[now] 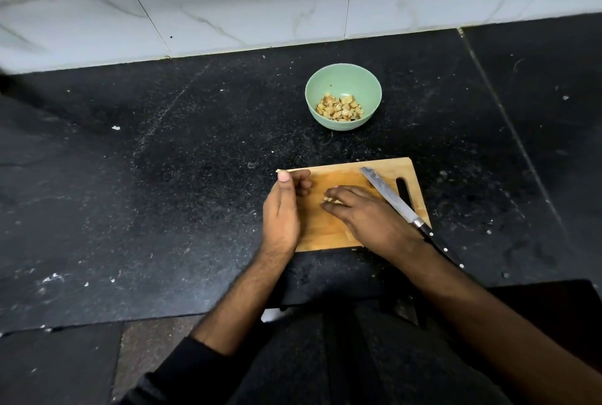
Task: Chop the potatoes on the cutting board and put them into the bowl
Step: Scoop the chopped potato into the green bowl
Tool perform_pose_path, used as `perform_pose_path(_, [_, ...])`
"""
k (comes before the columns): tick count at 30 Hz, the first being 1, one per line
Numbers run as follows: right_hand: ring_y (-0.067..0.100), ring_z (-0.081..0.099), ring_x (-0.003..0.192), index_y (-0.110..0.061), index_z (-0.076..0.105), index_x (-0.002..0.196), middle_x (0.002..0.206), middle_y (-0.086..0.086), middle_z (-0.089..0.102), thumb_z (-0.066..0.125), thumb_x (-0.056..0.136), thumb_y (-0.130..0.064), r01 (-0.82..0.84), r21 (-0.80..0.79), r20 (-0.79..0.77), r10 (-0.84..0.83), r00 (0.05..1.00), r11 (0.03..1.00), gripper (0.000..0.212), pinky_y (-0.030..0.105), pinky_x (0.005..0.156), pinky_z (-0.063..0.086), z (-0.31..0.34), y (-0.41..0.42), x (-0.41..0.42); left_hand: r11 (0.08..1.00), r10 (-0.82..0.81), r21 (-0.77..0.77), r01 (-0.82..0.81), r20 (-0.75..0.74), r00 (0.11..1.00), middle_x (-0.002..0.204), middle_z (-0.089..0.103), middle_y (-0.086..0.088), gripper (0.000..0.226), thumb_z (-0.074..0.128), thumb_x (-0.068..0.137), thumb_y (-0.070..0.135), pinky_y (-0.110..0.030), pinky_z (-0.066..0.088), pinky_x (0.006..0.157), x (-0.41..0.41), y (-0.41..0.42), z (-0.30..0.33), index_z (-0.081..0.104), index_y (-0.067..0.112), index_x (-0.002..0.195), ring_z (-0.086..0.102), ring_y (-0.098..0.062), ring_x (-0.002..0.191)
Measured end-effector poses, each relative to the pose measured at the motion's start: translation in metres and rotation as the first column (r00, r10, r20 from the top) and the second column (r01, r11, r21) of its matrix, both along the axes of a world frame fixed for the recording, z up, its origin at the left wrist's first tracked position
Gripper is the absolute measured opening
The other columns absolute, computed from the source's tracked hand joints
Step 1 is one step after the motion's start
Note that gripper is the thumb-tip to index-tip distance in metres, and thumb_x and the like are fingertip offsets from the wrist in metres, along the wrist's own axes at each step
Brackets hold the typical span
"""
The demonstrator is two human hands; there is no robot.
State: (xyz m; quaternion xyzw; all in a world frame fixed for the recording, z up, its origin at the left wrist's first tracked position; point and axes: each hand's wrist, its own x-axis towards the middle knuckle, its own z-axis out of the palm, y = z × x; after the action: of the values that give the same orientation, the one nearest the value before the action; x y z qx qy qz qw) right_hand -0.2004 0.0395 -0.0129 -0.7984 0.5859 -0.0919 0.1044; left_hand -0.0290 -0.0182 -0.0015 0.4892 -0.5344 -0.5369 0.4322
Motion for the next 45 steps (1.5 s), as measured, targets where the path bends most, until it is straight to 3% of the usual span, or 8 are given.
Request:
perform_pose_path(3, [0.027, 0.060, 0.120, -0.017, 0.070, 0.128, 0.132, 0.006, 0.064, 0.076, 0.080, 0.003, 0.083, 0.000, -0.043, -0.083, 0.996, 0.997, 0.053, 0.040, 0.086, 0.060, 0.004, 0.007, -0.013, 0.997, -0.059, -0.043, 0.065, 0.110, 0.992, 0.101, 0.073, -0.004, 0.052, 0.036, 0.103, 0.045, -0.027, 0.053, 0.088, -0.005, 0.002, -0.004, 0.072, 0.007, 0.109, 0.067, -0.013, 0.095])
perform_pose_path(8, [0.028, 0.046, 0.130, -0.016, 0.056, 0.142, 0.140, 0.006, 0.051, 0.057, 0.091, 0.002, 0.156, 0.081, -0.088, -0.149, 0.985, 0.984, 0.054, 0.036, 0.103, 0.047, 0.025, 0.011, -0.002, 0.950, -0.229, -0.106, 0.293, 0.403, 0.886, 0.104, 0.069, 0.005, 0.018, 0.064, 0.097, 0.026, -0.011, 0.043, 0.084, -0.008, 0.002, -0.010, 0.073, 0.016, 0.108, 0.061, -0.002, 0.095])
perform_pose_path(13, [0.032, 0.058, 0.110, -0.017, 0.070, 0.118, 0.113, 0.009, 0.060, 0.060, 0.094, -0.008, 0.225, 0.104, -0.099, -0.216, 0.971, 0.969, 0.029, 0.044, 0.105, 0.044, 0.028, -0.012, -0.002, 0.910, -0.263, -0.143, 0.389, 0.527, 0.808, 0.107, 0.065, 0.006, 0.020, 0.069, 0.093, 0.014, -0.001, 0.035, 0.086, -0.008, 0.000, -0.004, 0.072, 0.014, 0.113, 0.057, -0.003, 0.097])
perform_pose_path(18, [0.024, 0.055, 0.115, -0.018, 0.070, 0.118, 0.115, 0.005, 0.061, 0.067, 0.092, -0.014, 0.332, 0.172, -0.039, -0.331, 0.943, 0.927, 0.027, 0.033, 0.101, 0.040, 0.031, -0.024, 0.000, 0.878, -0.296, -0.110, 0.467, 0.642, 0.707, 0.108, 0.064, 0.000, 0.029, 0.072, 0.090, 0.014, -0.015, 0.043, 0.088, -0.010, -0.005, 0.004, 0.069, 0.014, 0.118, 0.058, -0.012, 0.096])
perform_pose_path(26, [-0.006, 0.054, 0.055, -0.023, 0.075, 0.092, 0.067, -0.013, 0.059, 0.078, 0.078, -0.009, 0.460, 0.314, 0.405, -0.556, 0.726, 0.830, 0.020, 0.012, 0.051, 0.034, 0.063, -0.028, -0.014, 0.892, -0.217, -0.225, 0.393, 0.549, 0.807, 0.105, 0.064, 0.006, 0.026, 0.074, 0.090, 0.019, -0.015, 0.046, 0.084, -0.014, -0.013, 0.018, 0.069, 0.016, 0.116, 0.058, -0.007, 0.094])
perform_pose_path(31, [-0.005, 0.060, 0.062, -0.021, 0.076, 0.096, 0.076, -0.013, 0.068, 0.076, 0.080, -0.008, 0.465, 0.272, 0.458, -0.538, 0.708, 0.843, 0.021, 0.011, 0.062, 0.044, 0.083, -0.046, -0.024, 0.893, -0.191, -0.257, 0.369, 0.526, 0.829, 0.109, 0.064, 0.007, 0.028, 0.073, 0.091, 0.020, -0.006, 0.042, 0.085, -0.018, -0.028, 0.032, 0.069, 0.016, 0.119, 0.059, -0.001, 0.098])
perform_pose_path(40, [-0.008, 0.059, 0.070, -0.021, 0.078, 0.100, 0.096, -0.008, 0.074, 0.076, 0.083, -0.011, 0.536, 0.132, 0.493, -0.524, 0.694, 0.834, 0.020, 0.001, 0.061, 0.039, 0.113, -0.120, -0.052, 0.876, -0.100, -0.371, 0.309, 0.486, 0.868, 0.111, 0.065, 0.004, 0.028, 0.071, 0.092, 0.019, -0.017, 0.050, 0.091, -0.030, -0.076, 0.067, 0.068, 0.014, 0.119, 0.061, -0.005, 0.102])
perform_pose_path(45, [0.014, 0.066, 0.100, -0.019, 0.077, 0.114, 0.117, 0.003, 0.073, 0.061, 0.100, -0.016, 0.552, 0.142, 0.388, -0.559, 0.733, 0.822, 0.021, 0.020, 0.079, 0.044, 0.107, -0.158, -0.060, 0.867, -0.090, -0.396, 0.304, 0.475, 0.875, 0.111, 0.067, 0.004, 0.025, 0.071, 0.092, 0.019, -0.020, 0.051, 0.091, -0.038, -0.096, 0.073, 0.070, 0.014, 0.117, 0.063, -0.005, 0.101])
